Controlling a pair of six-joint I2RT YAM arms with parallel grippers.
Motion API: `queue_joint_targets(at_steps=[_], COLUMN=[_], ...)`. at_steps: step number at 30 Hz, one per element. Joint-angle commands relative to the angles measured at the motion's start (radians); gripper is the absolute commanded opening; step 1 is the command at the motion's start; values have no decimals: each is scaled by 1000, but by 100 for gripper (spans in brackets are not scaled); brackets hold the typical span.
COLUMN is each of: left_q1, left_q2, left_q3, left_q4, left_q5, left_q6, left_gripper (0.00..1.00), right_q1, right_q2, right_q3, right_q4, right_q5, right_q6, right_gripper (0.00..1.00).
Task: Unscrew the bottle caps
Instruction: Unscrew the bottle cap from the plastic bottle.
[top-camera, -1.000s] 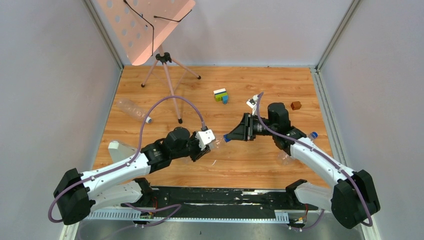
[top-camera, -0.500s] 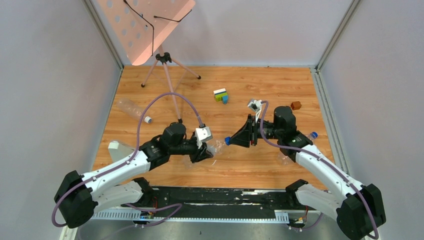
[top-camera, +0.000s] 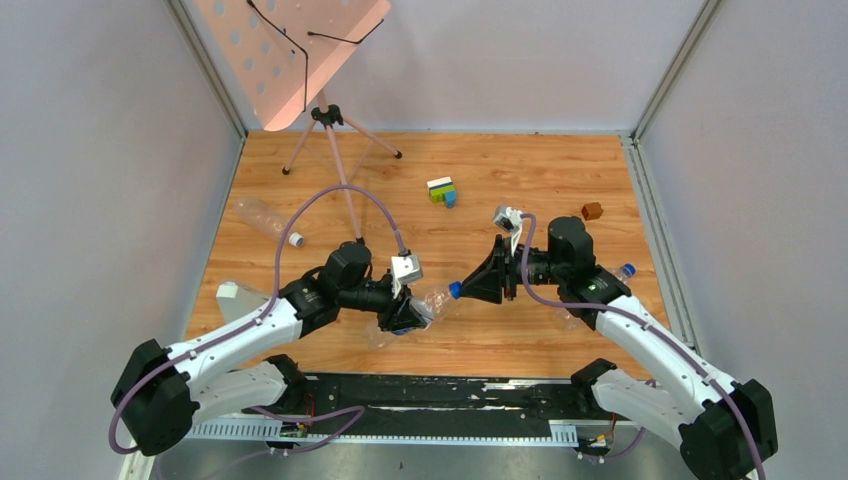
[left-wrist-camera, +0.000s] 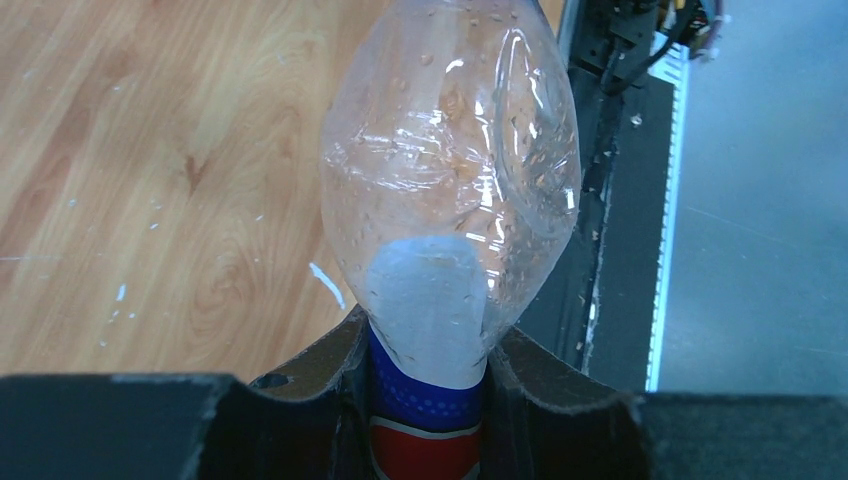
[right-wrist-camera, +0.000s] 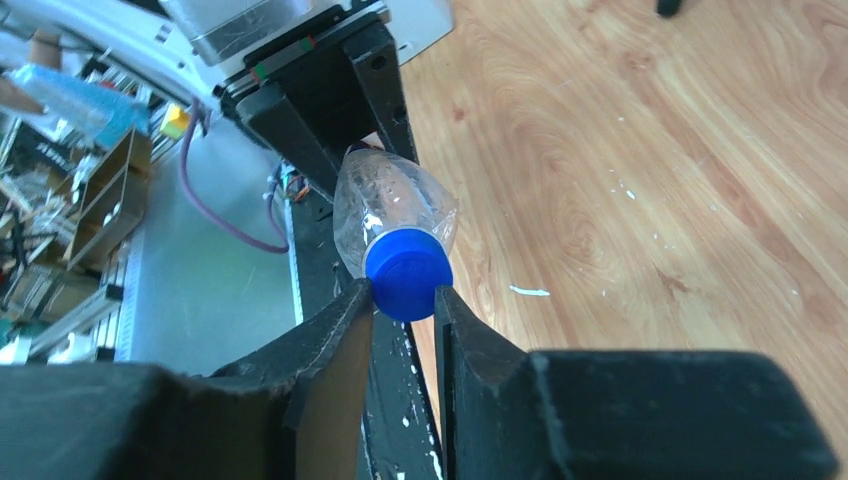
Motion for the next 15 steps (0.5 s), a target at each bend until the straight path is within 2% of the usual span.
queue_joint_targets(at_steps=[1, 3, 4, 8, 15], left_q1=[-4, -4, -4, -26, -124], left_q2=[-1, 1, 0, -25, -66], left_q3=[60, 58, 57, 34, 20], left_q4=[30, 19, 18, 56, 51], left_q5=[-98, -170, -189, -258, -432], left_q6=[32, 56, 61, 80, 169], left_gripper=[0, 0, 0, 0, 0], right_q1=[8, 8, 8, 8, 5], right_q2=[-41, -53, -57, -38, 23], right_q3=[47, 43, 41, 52, 74], right_q4=[-21, -12, -5, 0, -1], right_q5=[224, 255, 259, 272, 250], right_q6=[134, 216, 257, 390, 547], right_gripper=[36, 56, 61, 65, 65])
